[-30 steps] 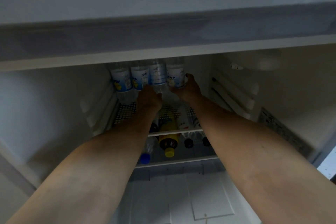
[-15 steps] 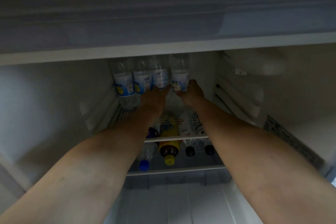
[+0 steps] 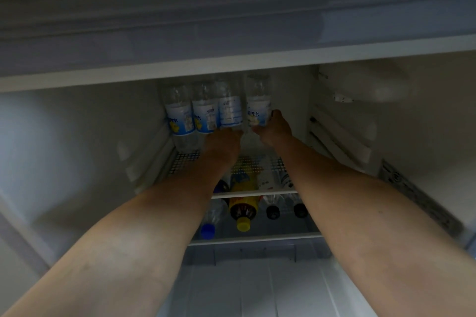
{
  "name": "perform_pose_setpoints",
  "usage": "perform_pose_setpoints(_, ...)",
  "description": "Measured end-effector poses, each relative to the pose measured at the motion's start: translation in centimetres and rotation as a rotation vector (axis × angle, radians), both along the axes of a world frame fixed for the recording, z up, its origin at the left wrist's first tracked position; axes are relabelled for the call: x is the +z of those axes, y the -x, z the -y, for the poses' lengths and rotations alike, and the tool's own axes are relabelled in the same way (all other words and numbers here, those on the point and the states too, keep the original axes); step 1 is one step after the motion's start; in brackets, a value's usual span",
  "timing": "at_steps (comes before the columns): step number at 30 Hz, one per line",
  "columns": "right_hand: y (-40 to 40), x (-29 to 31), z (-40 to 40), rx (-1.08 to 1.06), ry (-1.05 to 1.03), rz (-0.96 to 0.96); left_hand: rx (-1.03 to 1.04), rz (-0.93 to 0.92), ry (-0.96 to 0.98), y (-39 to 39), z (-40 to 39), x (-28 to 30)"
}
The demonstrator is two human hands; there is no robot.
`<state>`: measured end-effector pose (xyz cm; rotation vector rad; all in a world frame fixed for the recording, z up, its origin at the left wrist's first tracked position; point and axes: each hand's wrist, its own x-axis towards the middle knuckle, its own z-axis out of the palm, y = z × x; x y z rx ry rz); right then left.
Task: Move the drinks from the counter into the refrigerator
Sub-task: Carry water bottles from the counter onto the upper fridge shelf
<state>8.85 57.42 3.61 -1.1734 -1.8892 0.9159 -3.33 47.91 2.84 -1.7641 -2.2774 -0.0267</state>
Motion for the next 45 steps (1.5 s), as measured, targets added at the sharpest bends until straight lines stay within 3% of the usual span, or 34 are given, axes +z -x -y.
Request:
perform_pose_setpoints(6,0.5,1.2,0.3,-0.129,0.083,0.040,0.090,0.299,-0.402,-0.2,0.3,1.2)
perform_pose_setpoints(9,1.5,1.2,2.7,-0.278,-0.224,-0.259,0.120,0.440,-0.474,0.7,0.5,0.9)
perform_pose_setpoints(11,2.7,0.8,4.3,-0.198,-0.366,-0.275,0.147,0.509,-0.489,1.0,0.7,0.6)
perform_pose_setpoints(15,5.0,0.2,4.7,-0.015,-0.219,-0.021,0.136,0.620,-0.447,1.2,1.0,0.3)
perform_pose_setpoints(21,6.0,0.9,3.1,-0.030,-0.092,0.025,0.113,0.642,-0.300,1.8,1.2,0.8)
perform_pose_setpoints(32,5.1,0.3,3.0,-0.057,-0.097,0.056,0.095,0.735,-0.243,1.9,2.2,1.2)
perform_pose_setpoints(35,4.0,0.3,3.5,-0.075,-0.127,0.104,0.164,0.780,-0.324,1.2,2.8,1.8)
perform_pose_setpoints(40,0.7,0.0,3.9,-0.258,-0.111,-0.116,0.230,1.065,-0.653,-0.9,4.2,1.7)
perform_pose_setpoints(42,-0.3,0.1,3.0,-0.270,-0.015,-0.213,0.216,1.040,-0.671,-2.1,4.7,1.7)
perform_pose_setpoints(45,-0.6,0.0,1.7,-0.079,0.151,-0.195,0.171,0.936,-0.545,-2.8,4.7,2.0)
